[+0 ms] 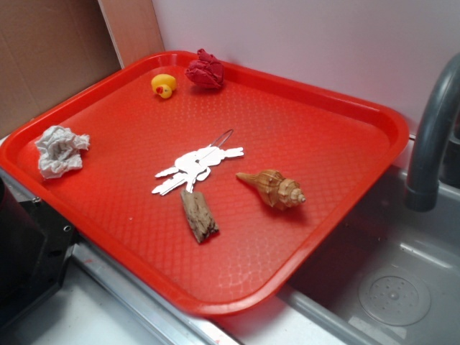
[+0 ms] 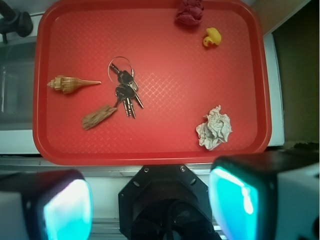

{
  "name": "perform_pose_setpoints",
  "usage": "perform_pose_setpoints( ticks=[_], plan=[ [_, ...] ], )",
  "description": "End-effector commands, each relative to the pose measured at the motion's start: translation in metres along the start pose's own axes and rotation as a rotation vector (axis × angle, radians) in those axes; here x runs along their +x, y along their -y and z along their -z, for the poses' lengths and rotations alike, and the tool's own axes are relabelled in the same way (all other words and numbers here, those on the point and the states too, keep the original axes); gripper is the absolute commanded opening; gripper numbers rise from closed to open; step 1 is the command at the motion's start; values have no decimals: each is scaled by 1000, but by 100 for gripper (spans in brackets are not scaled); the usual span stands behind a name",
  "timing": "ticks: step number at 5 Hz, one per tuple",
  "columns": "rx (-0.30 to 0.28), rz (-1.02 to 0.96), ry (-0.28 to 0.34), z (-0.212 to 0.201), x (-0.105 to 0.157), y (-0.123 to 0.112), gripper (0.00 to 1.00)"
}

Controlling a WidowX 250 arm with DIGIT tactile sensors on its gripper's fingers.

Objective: Grab the yellow duck.

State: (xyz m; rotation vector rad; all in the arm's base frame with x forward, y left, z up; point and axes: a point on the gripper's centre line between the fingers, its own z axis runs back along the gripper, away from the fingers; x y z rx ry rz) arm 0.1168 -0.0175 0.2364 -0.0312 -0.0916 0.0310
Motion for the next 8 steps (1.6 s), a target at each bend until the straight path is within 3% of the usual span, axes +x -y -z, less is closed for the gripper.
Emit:
perform_pose_setpoints(
  ticks=[1,2,3,4,5,8],
  plan=[
    [0,0,0,0,0,0,100],
    [38,-163,-12,43,17,-50,100],
    [39,-315,99,74,61,-71,100],
    [-28,-456,181,98,99,-85,100],
    [-70,-535,189,119,115,-104,100],
    [-70,-535,189,119,115,-104,100]
  ],
)
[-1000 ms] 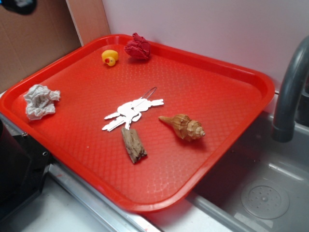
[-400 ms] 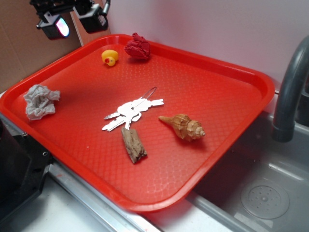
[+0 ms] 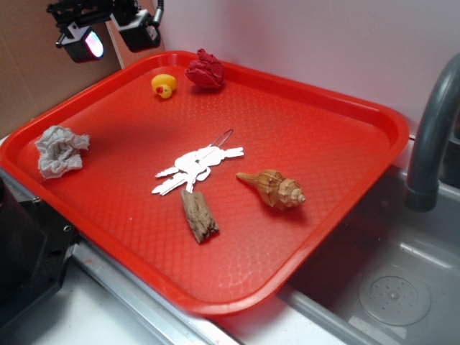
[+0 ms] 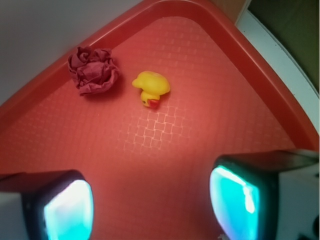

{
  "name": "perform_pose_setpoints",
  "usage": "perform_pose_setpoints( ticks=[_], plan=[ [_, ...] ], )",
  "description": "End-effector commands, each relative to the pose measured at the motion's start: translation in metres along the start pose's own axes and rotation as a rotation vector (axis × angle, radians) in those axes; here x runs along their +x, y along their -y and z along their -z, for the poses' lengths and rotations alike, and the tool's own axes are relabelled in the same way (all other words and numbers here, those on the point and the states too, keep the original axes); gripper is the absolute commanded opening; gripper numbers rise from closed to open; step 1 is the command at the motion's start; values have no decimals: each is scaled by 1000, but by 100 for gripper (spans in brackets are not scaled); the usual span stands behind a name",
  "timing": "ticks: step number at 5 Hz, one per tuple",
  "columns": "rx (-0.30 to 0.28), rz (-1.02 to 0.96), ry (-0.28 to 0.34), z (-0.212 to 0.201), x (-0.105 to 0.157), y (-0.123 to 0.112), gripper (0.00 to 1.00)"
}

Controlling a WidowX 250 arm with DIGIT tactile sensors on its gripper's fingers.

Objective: Grab the yellow duck.

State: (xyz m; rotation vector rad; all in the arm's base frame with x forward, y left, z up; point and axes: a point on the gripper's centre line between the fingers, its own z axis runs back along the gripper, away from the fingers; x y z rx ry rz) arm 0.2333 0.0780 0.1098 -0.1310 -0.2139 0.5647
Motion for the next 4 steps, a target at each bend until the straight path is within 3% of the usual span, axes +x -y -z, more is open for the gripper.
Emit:
perform_pose_setpoints(
  ticks=[1,2,4],
  plan=[
    [-20,-167,69,11,13,-13,100],
    [-23,33,-33,36,19,-6,100],
    [60,117,-71,72,32,-19,100]
  ],
)
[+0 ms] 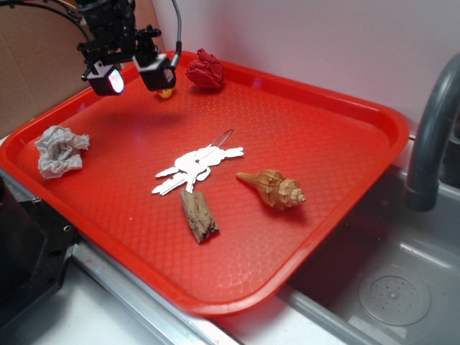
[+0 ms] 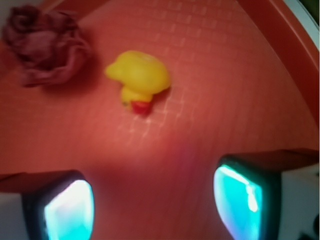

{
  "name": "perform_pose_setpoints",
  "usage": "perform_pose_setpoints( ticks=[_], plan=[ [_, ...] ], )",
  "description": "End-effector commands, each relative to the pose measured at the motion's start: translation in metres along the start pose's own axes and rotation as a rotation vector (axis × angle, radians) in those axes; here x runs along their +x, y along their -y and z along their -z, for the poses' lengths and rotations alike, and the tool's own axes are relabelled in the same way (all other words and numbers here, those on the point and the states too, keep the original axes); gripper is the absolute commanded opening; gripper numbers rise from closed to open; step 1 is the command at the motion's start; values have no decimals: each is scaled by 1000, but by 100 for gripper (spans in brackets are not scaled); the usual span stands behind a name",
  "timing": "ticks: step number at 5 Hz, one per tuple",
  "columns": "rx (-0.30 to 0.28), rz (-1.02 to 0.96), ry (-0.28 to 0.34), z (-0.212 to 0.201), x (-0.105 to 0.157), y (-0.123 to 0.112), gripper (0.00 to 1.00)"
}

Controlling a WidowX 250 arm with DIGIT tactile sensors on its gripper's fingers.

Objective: Grab the yellow duck.

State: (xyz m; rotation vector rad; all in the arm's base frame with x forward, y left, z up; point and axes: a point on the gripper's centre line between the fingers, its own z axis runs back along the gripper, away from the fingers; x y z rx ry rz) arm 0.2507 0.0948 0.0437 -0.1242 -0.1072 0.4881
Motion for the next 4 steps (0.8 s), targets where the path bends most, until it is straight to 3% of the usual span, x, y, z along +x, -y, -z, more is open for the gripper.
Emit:
perform_pose_setpoints(
  ticks=[1,2,3,4],
  plan=[
    [29,27,74,14,57,8,100],
    [29,25,92,26,69,17,100],
    [50,27,88,31,53,16,100],
    [61,31,64,27,38,14,0]
  ],
)
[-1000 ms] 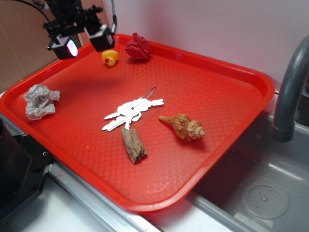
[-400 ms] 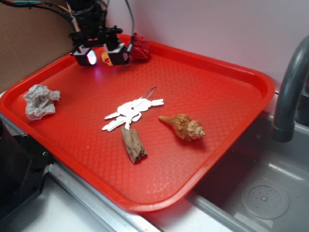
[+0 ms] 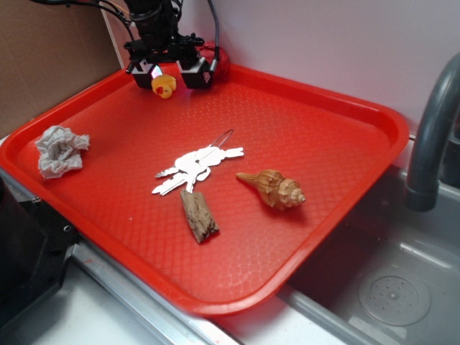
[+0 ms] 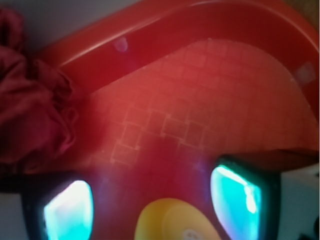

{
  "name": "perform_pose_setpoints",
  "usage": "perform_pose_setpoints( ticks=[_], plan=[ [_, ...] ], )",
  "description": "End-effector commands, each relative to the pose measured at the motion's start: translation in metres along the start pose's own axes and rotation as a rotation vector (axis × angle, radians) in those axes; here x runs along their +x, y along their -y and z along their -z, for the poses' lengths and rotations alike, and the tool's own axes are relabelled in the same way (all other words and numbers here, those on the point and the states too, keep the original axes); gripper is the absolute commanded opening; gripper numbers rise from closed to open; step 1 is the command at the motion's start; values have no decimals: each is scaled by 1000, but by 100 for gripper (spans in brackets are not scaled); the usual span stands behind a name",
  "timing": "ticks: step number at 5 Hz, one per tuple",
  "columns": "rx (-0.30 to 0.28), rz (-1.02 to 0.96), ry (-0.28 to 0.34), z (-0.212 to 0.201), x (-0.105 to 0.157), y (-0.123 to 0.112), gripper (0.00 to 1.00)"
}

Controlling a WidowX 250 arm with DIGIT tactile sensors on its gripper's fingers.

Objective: Grab the yellow duck.

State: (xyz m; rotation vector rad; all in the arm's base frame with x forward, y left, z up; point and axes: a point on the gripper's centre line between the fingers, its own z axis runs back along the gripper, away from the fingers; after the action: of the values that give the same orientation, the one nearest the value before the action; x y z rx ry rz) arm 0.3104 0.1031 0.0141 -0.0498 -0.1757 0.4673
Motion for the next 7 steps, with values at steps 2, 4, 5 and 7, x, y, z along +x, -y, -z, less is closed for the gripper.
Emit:
perform_pose_setpoints(
  ticks=[2,4,5,7],
  plan=[
    [14,-29,-27,-43,4,-7,0],
    [-31,71,48,-115,-37,-6,0],
    [-98,187,60,-160,-71,5,0],
    [-123,312,45,-186,-85,37,0]
  ],
)
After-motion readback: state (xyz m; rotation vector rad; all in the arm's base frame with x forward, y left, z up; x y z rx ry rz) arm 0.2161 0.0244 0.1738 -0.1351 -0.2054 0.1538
